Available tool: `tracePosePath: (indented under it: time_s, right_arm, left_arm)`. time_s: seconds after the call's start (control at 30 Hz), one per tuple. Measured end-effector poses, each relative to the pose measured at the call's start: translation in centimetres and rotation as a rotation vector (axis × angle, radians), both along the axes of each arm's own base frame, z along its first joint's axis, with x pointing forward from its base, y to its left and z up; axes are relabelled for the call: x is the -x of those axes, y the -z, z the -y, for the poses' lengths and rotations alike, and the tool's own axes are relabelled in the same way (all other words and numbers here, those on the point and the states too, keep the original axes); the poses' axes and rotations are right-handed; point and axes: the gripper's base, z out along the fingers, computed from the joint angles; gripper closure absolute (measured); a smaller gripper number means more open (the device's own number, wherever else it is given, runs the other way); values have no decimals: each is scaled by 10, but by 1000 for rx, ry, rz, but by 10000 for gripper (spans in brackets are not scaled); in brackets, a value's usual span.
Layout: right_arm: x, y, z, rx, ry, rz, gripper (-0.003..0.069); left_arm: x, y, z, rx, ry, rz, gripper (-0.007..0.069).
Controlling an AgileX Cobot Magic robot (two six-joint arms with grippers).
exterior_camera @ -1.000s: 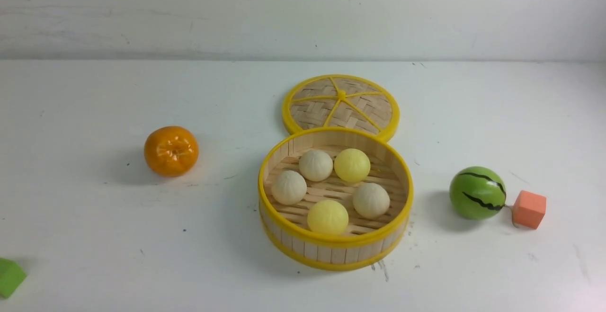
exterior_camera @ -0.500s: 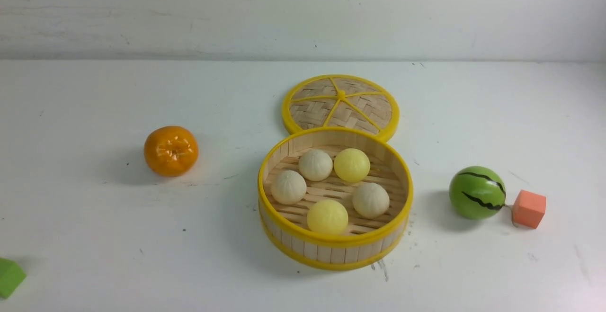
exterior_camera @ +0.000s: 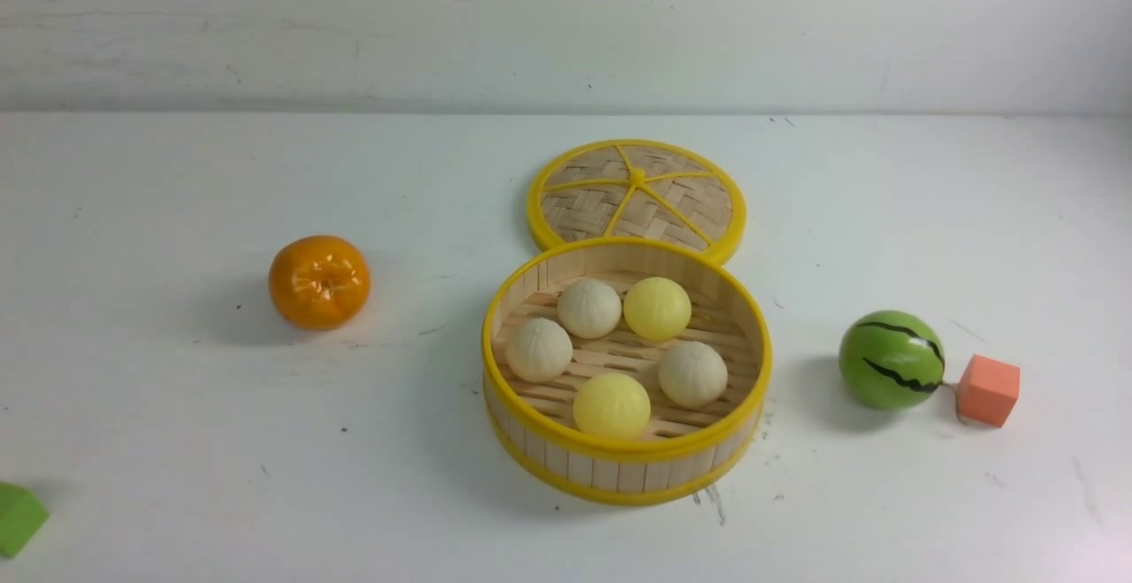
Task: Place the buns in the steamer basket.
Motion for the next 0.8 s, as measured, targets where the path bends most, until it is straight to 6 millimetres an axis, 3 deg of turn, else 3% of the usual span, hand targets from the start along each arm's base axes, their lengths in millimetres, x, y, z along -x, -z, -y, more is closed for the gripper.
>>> tracePosePath:
  time_s: [0.8]
  right_arm:
    - [0, 0, 0, -1, 0, 0, 580]
  left_arm:
    - [0, 0, 0, 1, 0, 0, 631]
